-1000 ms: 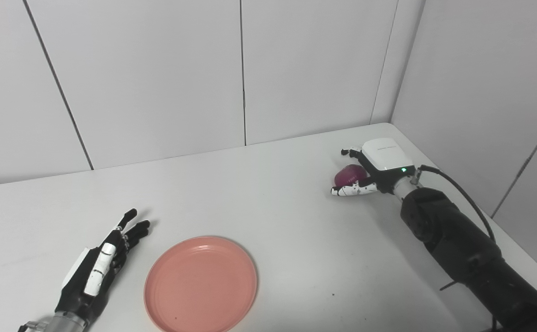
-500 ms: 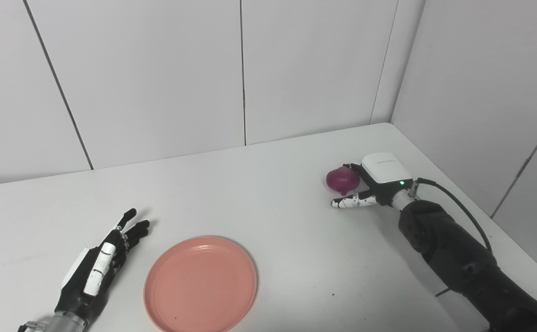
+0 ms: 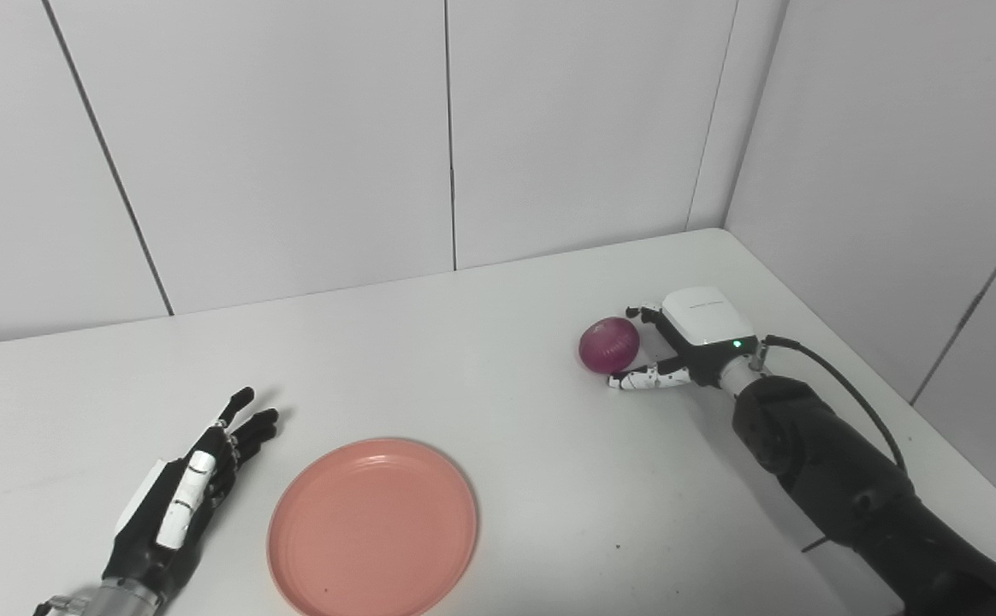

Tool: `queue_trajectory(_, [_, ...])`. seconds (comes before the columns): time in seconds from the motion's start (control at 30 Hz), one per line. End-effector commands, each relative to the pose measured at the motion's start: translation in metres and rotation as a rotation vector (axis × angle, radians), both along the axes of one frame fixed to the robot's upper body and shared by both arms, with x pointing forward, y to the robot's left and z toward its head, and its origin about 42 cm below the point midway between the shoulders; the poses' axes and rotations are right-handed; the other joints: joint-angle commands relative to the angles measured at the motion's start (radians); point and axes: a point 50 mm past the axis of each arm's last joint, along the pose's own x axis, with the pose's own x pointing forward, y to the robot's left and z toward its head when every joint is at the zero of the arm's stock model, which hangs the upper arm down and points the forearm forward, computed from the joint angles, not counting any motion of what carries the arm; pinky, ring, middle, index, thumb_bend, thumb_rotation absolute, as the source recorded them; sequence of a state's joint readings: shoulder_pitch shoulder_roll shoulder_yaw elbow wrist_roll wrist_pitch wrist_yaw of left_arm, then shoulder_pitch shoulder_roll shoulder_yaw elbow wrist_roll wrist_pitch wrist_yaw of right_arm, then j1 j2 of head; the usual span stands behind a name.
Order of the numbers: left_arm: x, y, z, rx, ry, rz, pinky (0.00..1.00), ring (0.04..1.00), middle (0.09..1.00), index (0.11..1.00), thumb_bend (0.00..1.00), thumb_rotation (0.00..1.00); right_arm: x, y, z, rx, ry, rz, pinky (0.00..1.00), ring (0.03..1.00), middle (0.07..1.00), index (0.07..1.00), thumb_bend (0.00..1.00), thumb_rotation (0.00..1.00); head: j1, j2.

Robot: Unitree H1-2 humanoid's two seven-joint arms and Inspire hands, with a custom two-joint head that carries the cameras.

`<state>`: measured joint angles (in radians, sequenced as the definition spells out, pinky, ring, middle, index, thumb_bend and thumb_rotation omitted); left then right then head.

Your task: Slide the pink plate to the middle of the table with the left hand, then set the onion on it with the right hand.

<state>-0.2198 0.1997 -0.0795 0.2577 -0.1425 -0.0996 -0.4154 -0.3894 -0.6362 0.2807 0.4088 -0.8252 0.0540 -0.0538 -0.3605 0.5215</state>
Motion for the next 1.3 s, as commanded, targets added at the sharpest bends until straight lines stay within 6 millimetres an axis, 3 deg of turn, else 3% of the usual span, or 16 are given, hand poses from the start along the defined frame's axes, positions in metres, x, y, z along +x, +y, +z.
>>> queue_trajectory(0.0, [-0.008,-0.007,-0.013,-0.024,0.024,-0.019,0.97,0.913,0.903,0.967,0.64,1.0,0.015,0.011,0.023,0.012,-0.061,0.062,0.51,0.681,0.767,0.788,0.91,0.8,0.001,0.001])
queue_trajectory(0.53, [-0.008,-0.01,-0.014,-0.018,0.034,-0.024,0.96,0.914,0.911,0.969,0.67,0.98,0.027,0.034,0.046,0.051,-0.075,0.137,0.52,0.705,0.781,0.803,0.99,0.82,0.008,-0.002])
queue_trajectory(1.13, [-0.008,-0.011,-0.017,-0.035,0.027,-0.033,0.96,0.911,0.912,0.964,0.68,0.98,0.034,0.048,0.039,0.052,-0.059,0.166,0.51,0.692,0.781,0.797,0.99,0.82,0.021,0.005])
queue_trajectory(1.27, [-0.008,-0.011,-0.016,-0.038,0.027,-0.034,0.95,0.906,0.907,0.96,0.67,0.98,0.032,0.047,0.033,0.041,-0.036,0.15,0.49,0.649,0.761,0.785,0.95,0.79,0.023,0.007])
